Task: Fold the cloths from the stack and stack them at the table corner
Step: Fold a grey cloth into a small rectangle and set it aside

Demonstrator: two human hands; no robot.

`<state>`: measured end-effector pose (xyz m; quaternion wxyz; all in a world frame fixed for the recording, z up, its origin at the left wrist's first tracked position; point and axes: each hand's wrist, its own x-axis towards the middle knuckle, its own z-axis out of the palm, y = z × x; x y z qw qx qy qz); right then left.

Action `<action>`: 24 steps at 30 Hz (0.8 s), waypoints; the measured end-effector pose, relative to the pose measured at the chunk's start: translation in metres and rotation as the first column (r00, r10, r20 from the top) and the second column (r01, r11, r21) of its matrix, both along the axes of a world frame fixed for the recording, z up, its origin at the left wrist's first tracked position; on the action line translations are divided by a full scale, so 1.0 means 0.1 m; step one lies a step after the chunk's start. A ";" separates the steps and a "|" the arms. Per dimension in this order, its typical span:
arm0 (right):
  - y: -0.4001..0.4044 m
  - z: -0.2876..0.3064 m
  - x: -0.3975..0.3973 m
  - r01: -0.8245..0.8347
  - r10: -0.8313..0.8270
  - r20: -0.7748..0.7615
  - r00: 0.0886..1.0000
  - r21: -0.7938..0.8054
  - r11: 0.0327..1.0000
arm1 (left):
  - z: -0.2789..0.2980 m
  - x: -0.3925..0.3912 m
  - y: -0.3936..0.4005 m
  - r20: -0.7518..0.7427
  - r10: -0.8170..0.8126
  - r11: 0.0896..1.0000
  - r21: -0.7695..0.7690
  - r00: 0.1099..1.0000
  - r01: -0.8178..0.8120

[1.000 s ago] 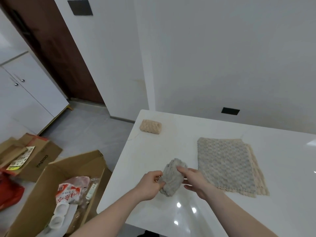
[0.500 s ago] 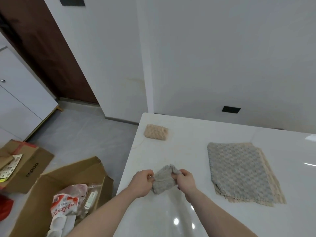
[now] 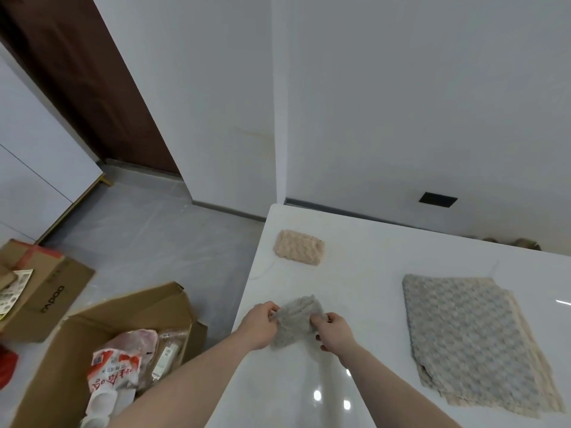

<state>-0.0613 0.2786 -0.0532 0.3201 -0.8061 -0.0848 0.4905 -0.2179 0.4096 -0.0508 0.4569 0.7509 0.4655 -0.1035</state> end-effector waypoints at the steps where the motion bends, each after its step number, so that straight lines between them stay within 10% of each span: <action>1: 0.07 -0.03 0.01 -0.011 0.011 0.020 1.000 -0.004 1.000 | -0.01 0.02 0.04 0.000 0.019 1.000 -0.009 1.000 -0.019; 7: 0.24 -0.17 0.00 -0.128 0.140 0.243 0.960 -0.063 0.990 | -0.15 0.04 0.14 -0.163 0.006 0.999 0.045 0.987 0.001; 13: 0.12 -0.13 -0.13 -0.176 0.175 0.350 0.920 -0.031 0.984 | -0.11 -0.07 -0.11 0.006 -0.053 0.962 0.270 0.999 0.050; 24: 0.23 -0.21 -0.01 -0.186 0.191 0.399 0.897 -0.050 0.981 | -0.29 -0.10 -0.05 0.028 0.095 0.995 0.008 0.995 -0.095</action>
